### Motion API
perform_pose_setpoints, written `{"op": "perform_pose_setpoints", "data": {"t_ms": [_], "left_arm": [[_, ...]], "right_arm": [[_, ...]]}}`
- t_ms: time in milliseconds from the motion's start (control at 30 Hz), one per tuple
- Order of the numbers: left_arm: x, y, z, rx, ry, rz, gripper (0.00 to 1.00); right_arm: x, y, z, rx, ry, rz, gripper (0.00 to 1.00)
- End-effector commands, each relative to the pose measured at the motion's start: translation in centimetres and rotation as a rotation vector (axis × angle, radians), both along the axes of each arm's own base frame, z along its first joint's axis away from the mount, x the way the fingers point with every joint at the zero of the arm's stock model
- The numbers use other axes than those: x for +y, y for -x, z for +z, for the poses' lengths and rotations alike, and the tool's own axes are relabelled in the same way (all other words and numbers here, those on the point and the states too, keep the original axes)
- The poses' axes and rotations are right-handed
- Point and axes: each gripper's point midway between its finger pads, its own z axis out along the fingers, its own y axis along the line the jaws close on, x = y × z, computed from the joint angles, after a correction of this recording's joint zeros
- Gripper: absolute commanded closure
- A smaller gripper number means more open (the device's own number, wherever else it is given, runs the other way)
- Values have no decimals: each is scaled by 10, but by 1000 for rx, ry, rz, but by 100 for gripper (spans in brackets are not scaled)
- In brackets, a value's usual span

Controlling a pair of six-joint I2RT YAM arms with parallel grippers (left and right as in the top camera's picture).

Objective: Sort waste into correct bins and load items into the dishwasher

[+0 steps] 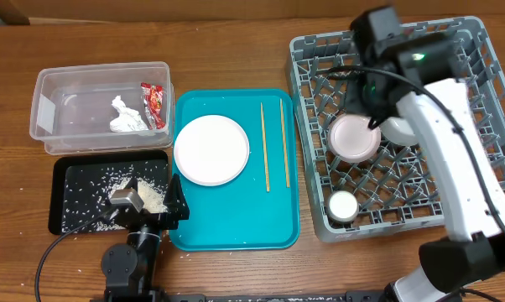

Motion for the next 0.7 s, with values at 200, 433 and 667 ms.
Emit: {"op": "perform_pose_setpoints", "data": {"t_ms": [200,433,667], "left_arm": [[-3,0,0,-6,3,-15,0],[-3,0,0,-6,3,-14,0],[-3,0,0,-6,3,-15,0]], "right_arm": [[-7,8,-109,164,-94,-45,96],[-55,-32,-107,22,-124,-131,94],[-36,-32,-84,-6,-176,-34,93]]}}
